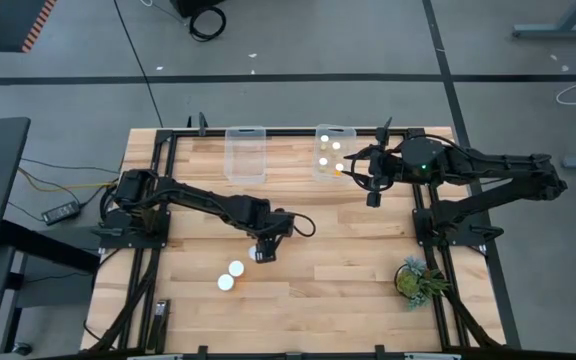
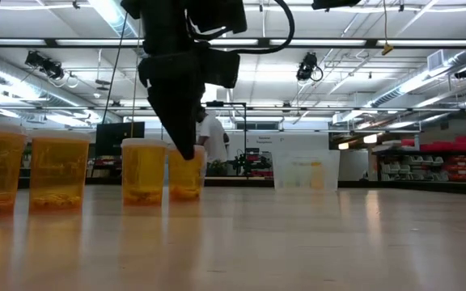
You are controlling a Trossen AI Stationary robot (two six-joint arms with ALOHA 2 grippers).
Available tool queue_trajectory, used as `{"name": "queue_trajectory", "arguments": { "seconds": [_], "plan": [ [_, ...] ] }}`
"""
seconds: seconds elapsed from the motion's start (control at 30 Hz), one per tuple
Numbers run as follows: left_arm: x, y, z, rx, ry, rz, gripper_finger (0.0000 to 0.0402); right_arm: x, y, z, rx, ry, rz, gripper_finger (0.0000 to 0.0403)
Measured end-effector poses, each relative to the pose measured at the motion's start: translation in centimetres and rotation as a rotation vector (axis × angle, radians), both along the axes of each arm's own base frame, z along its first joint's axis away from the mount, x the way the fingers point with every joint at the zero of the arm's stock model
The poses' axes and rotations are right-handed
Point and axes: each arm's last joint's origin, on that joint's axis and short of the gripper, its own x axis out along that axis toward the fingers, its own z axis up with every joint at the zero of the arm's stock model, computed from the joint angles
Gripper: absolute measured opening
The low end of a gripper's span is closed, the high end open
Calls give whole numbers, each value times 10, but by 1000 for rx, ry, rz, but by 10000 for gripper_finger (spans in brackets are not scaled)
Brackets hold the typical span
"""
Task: Pick and place medicine bottles into bin by pill shape (circle, oval)
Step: Put the top big orange pill bottle into the left transparent bin
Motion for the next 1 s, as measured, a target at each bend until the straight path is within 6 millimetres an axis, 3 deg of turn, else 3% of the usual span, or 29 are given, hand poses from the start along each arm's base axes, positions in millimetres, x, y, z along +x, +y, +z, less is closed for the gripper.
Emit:
{"name": "queue_trajectory", "arguments": {
  "seconds": [0.17, 0.53, 0.77, 1.0],
  "plan": [
    [2, 5, 14, 11, 25, -17, 225, 0, 0, 0, 2, -1, -1, 166],
    [17, 44, 77, 47, -36, -36, 226, -1, 0, -3, 56, 10, -22, 166],
    [19, 87, 107, 154, -80, -11, 231, -1, 0, -4, 95, 7, -39, 166],
    [7, 150, 112, 204, -76, 120, 232, -2, 0, -6, 131, 19, -56, 166]
  ]
}}
